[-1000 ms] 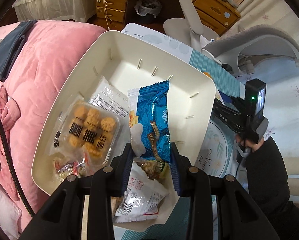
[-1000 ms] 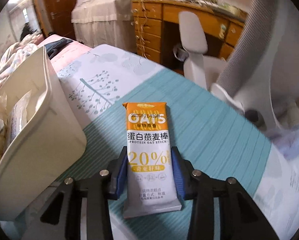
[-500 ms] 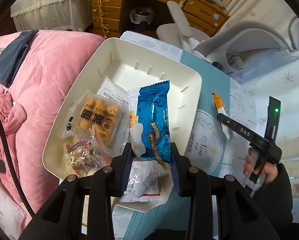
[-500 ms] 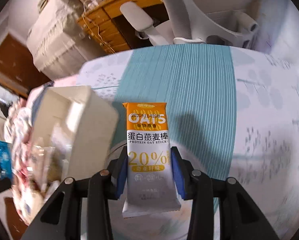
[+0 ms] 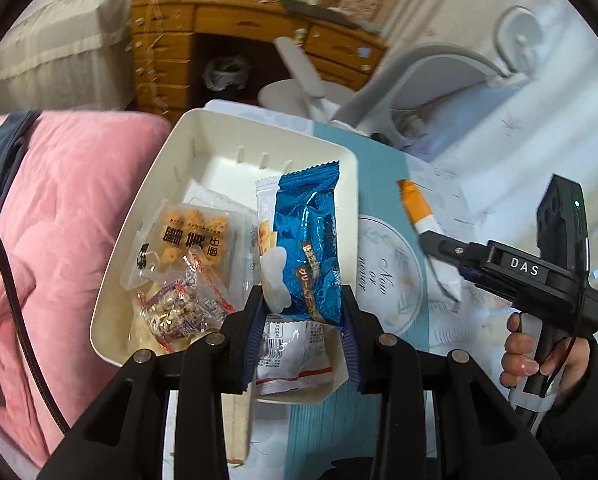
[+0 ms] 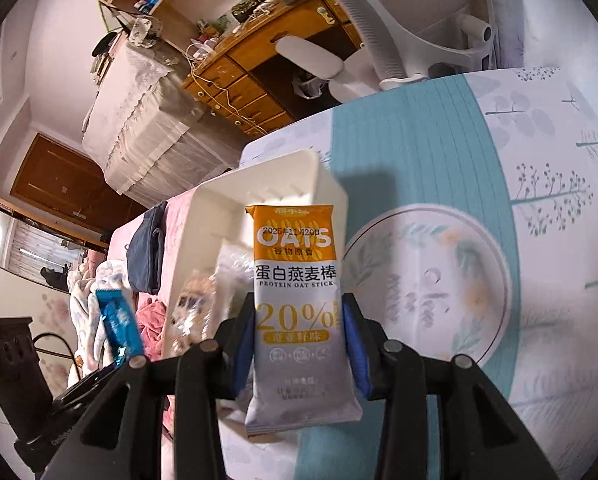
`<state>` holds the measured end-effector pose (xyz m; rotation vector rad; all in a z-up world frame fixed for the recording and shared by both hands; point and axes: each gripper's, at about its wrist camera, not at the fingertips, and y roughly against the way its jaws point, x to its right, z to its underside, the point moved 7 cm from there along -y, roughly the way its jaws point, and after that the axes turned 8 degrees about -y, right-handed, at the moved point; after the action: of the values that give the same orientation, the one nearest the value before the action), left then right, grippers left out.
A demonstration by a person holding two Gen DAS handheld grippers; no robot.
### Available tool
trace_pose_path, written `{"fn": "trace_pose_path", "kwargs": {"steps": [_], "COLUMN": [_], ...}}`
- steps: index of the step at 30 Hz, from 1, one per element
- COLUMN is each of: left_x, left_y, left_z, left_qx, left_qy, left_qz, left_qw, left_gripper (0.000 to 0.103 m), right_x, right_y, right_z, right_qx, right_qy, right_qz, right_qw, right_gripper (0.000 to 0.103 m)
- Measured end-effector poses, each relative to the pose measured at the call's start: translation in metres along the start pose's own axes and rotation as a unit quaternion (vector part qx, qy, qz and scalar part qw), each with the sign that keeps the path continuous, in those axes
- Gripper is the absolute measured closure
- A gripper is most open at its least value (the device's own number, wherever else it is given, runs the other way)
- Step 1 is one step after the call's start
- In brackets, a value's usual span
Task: Organize snacks
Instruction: 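Carry the blue snack and OATS bar into the white tray and open both grippers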
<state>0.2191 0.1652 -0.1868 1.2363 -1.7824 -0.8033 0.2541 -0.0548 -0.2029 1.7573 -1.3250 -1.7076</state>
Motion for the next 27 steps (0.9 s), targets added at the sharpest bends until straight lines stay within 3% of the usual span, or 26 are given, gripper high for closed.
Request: {"fn": "trace_pose_path", "kwargs": {"steps": [10,15,16,17,18,20,24,27], "left_x": [-0.026,-0.043,-0.048,-0.052,-0.056,-0.063,-0.068,-0.068], "left_y": [0.01,0.009,0.009,0.009,0.009,0.01,0.011,0.01], "left_z": [0.003,-0.002,-0.004,-0.006,-0.008,-0.011,-0.012,-0.006], "left_qx": [-0.011,-0.014,-0.013,-0.014,-0.015,-0.012,-0.015,-0.022], "left_qy": [-0.07,-0.085,-0.087,-0.087,-0.086,-0.081,-0.078,-0.068], "left_qz": [0.066,0.078,0.074,0.072,0.069,0.062,0.063,0.046], "left_qw": [0.9953,0.9932,0.9933,0.9935,0.9938,0.9947,0.9948,0.9964], "left_gripper": [0.069,0.068,0.066,0.058,0.044,0.034,0.031,0.03], "right_x": [-0.049,-0.066,-0.068,-0.07,-0.07,-0.07,-0.066,-0.059], "right_y": [-0.011,-0.018,-0.019,-0.02,-0.022,-0.025,-0.027,-0.028], "right_z": [0.052,0.064,0.066,0.066,0.067,0.07,0.079,0.087], "right_qx": [0.051,0.086,0.093,0.1,0.102,0.101,0.099,0.091], "right_qy": [-0.012,-0.031,-0.034,-0.039,-0.045,-0.054,-0.072,-0.079], "right_qz": [0.016,0.016,0.017,0.02,0.022,0.028,0.036,0.044], "right_qw": [0.998,0.996,0.995,0.994,0.993,0.993,0.992,0.992], "right_gripper": [0.063,0.063,0.062,0.06,0.06,0.06,0.059,0.052]}}
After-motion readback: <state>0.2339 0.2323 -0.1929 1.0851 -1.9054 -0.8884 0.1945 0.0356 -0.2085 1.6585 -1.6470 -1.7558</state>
